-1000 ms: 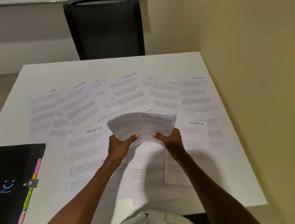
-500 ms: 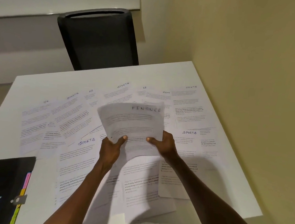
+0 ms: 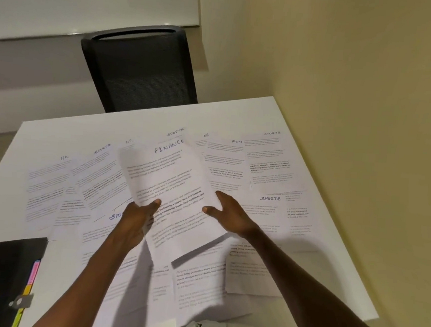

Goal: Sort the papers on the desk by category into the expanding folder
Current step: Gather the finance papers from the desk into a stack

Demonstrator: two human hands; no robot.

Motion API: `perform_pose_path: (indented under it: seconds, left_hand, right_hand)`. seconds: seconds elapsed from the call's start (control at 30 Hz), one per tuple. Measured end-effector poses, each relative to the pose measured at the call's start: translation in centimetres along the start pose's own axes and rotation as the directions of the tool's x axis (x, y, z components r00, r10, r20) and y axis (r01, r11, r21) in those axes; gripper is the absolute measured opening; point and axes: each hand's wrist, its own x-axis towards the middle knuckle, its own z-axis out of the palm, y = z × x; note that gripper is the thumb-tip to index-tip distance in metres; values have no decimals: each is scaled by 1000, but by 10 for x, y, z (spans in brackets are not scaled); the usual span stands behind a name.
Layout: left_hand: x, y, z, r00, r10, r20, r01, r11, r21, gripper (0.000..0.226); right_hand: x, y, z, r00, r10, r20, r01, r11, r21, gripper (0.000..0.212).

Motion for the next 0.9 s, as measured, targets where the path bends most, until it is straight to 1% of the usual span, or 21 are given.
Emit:
perform_pose_path:
  seconds: [0.1, 0.2, 0.3, 0.37, 0.4, 0.47, 0.53, 0.57, 0.63, 0.73, 0.83, 0.9]
  left_hand:
    - [-3, -3, -8, 999, -24, 26, 24, 1000, -2, 24]
    - [-5, -4, -11, 998, -7, 61, 7, 1000, 1, 31]
    - [-6, -4, -13, 999, -1, 47, 2, 1000, -13, 27]
    - [-5, -7, -14, 1000, -20, 6, 20, 1000, -20, 39]
    - [-6, -9, -14, 999, -36, -15, 35, 999, -31, 41]
    - [-9, -12, -15, 997, -48, -59, 46, 998, -33, 26]
    - [-13, -14, -17, 991, -72, -113, 67, 997, -48, 16]
    - [-14, -17, -21, 988, -79, -134, 70, 995, -65, 15]
    - [-17, -19, -33, 978, -91, -186, 74, 993, -96, 20]
    - [-20, -20, -59, 960, -117, -254, 88, 989, -120, 20]
    - [-20, -23, -89, 949, -125, -288, 89, 987, -136, 18]
    - [-22, -22, -106, 939, -131, -317, 92, 987, -135, 14]
  right_hand:
    - [-6, 0, 5, 999, 20, 28, -21, 999, 38, 43]
    - [-13, 1, 9, 999, 30, 31, -32, 997, 73, 39]
    - [-17, 4, 13, 999, 27, 31, -29, 996, 85, 39]
    - [-18, 5, 17, 999, 34, 32, -37, 995, 94, 40]
    - [-18, 6, 19, 999, 39, 35, -42, 995, 88, 40]
    - [-17, 7, 23, 998, 45, 42, -47, 997, 55, 38]
    - [-14, 12, 28, 996, 71, 46, -71, 997, -3, 27]
    - [-13, 14, 29, 995, 92, 41, -91, 995, -30, 23]
    - [-9, 19, 32, 992, 123, 14, -122, 991, -47, 22]
    - [-3, 23, 35, 994, 110, -24, -112, 981, -156, 13]
    - [5, 27, 39, 991, 132, -22, -134, 959, -249, 22]
    - [14, 27, 45, 988, 152, -30, -154, 948, -279, 26]
